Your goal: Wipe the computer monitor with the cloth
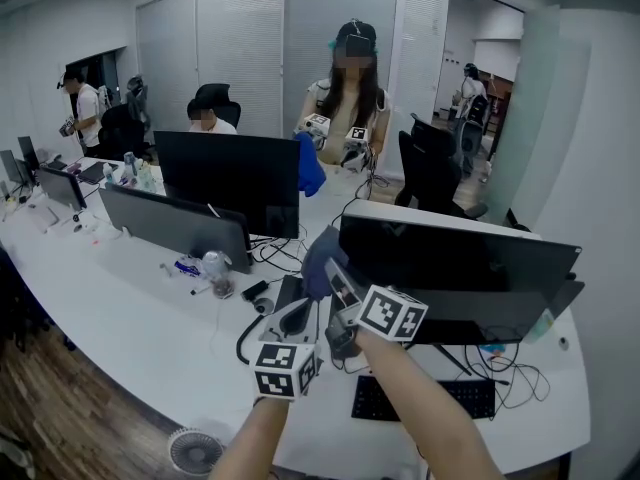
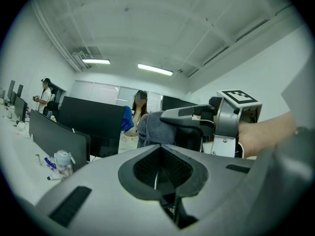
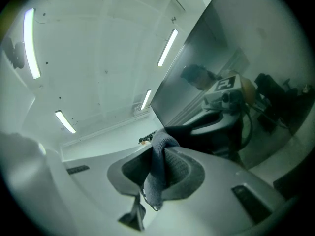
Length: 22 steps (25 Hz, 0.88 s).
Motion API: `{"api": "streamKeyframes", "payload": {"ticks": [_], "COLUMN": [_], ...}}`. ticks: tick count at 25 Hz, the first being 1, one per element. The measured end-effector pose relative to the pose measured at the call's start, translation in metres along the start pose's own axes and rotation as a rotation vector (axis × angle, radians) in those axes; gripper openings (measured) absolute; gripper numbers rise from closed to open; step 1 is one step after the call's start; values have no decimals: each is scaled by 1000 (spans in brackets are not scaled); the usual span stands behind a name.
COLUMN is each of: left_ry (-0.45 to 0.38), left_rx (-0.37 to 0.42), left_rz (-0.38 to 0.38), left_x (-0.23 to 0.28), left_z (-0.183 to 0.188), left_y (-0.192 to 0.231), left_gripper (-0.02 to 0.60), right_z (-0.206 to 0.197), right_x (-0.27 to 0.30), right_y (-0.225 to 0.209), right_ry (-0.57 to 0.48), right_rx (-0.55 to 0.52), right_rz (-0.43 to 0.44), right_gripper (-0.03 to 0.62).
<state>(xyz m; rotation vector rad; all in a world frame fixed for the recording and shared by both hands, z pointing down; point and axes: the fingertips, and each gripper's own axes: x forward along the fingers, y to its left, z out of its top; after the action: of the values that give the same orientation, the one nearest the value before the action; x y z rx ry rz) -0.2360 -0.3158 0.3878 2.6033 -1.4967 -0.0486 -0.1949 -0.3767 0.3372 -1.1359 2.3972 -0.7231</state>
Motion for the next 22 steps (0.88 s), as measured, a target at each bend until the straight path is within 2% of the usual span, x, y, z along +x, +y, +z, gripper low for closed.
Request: {"api": "streamKeyframes", "payload": {"ticks": [22], "left_ry": [-2], "left_rx": [14], "left_rz": [-14], "left_x": [7], "left_z": [3], "left_y": [-3], "left_gripper": [8], "right_z": [31], "right_x": [9], "right_y": [22], "right_ry": [-27], "right_rx": [-113], "right_rz": [49], "right_gripper": [57]}}
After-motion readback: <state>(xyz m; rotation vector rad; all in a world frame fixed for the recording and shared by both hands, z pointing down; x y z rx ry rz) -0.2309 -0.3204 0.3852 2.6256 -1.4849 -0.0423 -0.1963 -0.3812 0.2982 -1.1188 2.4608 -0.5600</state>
